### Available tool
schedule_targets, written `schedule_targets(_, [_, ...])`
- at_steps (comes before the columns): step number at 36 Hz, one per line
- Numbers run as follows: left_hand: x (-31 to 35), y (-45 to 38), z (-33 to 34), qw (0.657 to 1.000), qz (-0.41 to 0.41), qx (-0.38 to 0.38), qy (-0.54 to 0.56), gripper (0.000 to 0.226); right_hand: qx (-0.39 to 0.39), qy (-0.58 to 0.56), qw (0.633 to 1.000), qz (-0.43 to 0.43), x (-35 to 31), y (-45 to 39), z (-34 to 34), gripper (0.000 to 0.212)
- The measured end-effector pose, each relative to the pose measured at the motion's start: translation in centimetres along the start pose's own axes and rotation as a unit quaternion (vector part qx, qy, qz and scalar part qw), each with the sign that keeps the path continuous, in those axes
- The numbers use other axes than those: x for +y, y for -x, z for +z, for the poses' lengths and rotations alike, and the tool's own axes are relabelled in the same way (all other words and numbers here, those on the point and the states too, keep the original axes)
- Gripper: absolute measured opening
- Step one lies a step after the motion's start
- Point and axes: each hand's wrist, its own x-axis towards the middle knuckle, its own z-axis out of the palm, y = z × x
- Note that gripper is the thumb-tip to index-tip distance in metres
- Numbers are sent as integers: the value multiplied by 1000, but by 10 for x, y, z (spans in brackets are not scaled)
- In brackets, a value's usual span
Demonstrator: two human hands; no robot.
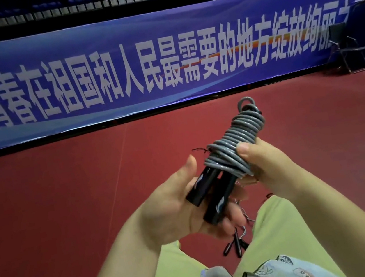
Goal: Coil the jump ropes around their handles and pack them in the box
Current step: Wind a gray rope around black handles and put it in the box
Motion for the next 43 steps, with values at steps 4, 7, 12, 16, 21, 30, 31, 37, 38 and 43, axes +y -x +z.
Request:
schedule_targets(4, [0, -5, 2, 999, -14, 8, 45, 72, -18, 37, 999, -6, -3, -1, 5, 26])
schedule_targets(7, [4, -4, 3, 993, -10, 117, 20, 72, -5, 116, 993, 32, -9, -2, 3, 43])
schedule_targets(12, [2, -5, 1, 953, 14, 270, -134, 66, -1, 260, 963, 77, -11, -2, -4, 57])
schedule_targets(16, [1, -8, 4, 926, 12, 317, -204, 63, 6, 279, 955, 104, -5, -2, -8, 52])
schedule_targets(21, [5, -11, 0, 890, 15, 355, -287, 59, 41, 272, 956, 100, 1, -5, -9, 56])
schedule_targets(30, [30, -19, 3, 737, 7, 407, -539, 47, 24, 18, 991, 128, -11, -2, -20, 43])
schedule_targets(31, [32, -20, 4, 724, 1, 409, -555, 43, 23, 9, 991, 131, -12, -1, -19, 41])
schedule_targets(37, [27, -19, 4, 721, -5, 422, -550, 27, 100, 51, 987, 112, -9, -10, -8, 37])
schedule_targets(38, [25, -21, 3, 726, -6, 425, -541, 27, 109, 57, 987, 99, -8, -11, -8, 38])
schedule_targets(43, [26, -20, -6, 824, 16, 364, -433, 42, 94, 43, 994, 31, -6, -11, -8, 21])
